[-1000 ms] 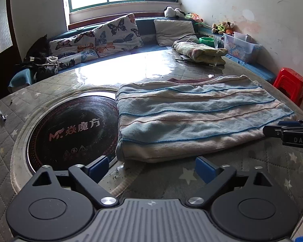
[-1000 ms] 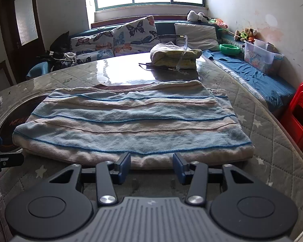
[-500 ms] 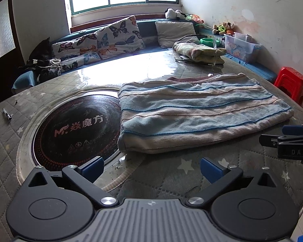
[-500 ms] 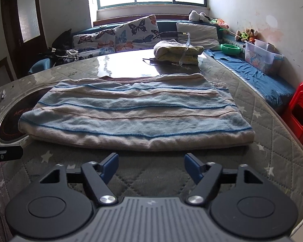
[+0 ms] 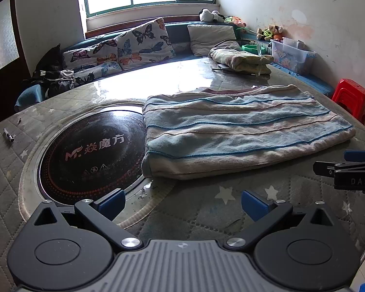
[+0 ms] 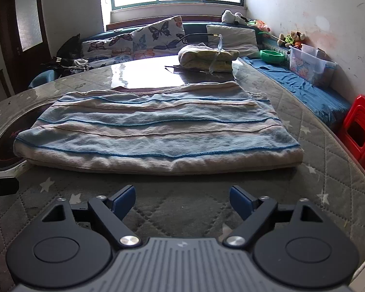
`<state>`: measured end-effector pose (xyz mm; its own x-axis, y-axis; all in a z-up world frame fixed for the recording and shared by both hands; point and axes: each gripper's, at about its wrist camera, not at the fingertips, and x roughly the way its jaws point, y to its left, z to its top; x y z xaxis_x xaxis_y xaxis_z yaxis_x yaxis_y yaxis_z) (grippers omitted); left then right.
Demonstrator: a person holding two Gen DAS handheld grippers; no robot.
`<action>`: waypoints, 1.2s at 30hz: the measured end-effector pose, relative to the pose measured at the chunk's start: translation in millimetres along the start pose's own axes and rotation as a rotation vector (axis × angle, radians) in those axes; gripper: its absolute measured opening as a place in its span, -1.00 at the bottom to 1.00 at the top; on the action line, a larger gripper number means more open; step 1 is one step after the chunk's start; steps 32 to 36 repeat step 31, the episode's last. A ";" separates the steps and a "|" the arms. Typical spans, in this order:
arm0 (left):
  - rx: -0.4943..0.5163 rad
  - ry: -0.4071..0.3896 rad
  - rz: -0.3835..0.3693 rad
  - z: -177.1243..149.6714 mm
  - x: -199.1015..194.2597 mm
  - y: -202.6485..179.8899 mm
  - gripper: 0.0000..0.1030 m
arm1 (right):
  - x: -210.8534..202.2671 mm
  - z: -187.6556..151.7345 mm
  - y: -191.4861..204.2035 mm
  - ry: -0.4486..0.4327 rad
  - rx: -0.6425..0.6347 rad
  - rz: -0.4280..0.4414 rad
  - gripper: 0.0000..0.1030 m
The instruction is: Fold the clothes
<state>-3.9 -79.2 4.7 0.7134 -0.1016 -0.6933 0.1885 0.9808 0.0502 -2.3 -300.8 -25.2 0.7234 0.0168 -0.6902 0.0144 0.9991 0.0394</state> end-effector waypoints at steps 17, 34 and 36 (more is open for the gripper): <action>0.018 0.020 0.001 -4.3 3.0 -5.4 1.00 | 2.9 -0.5 -2.5 -0.001 0.008 -0.023 0.88; 0.018 0.017 -0.008 -2.8 2.8 -5.2 1.00 | 2.7 1.0 -4.7 -0.008 0.013 -0.030 1.00; 0.018 0.017 -0.008 -2.8 2.8 -5.2 1.00 | 2.7 1.0 -4.7 -0.008 0.013 -0.030 1.00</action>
